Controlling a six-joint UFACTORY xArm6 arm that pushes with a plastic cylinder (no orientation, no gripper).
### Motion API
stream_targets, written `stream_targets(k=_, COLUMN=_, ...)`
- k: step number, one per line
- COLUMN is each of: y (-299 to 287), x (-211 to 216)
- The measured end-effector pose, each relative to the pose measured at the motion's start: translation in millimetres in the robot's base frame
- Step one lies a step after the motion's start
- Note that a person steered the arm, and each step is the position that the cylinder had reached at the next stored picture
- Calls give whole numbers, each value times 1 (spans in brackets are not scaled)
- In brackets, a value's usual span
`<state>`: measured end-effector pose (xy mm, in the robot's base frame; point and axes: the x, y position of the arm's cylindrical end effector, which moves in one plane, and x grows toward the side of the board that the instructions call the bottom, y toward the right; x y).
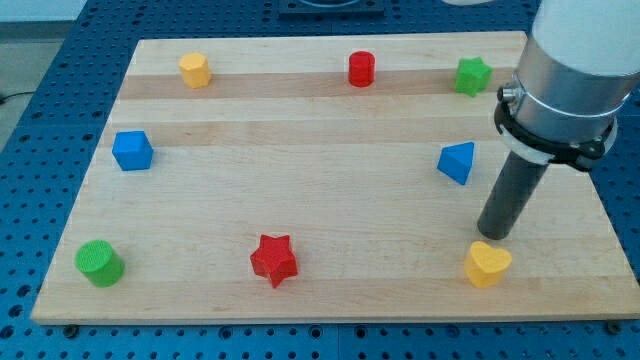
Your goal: Slide the yellow heart towards the red star
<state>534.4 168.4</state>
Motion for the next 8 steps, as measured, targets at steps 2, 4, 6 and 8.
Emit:
stream_targets(k=2, y=-10, x=1)
stream_targets(k=4, y=38, x=30)
stream_targets(k=6, y=6, x=62)
stream_targets(k=8, y=-77, x=17)
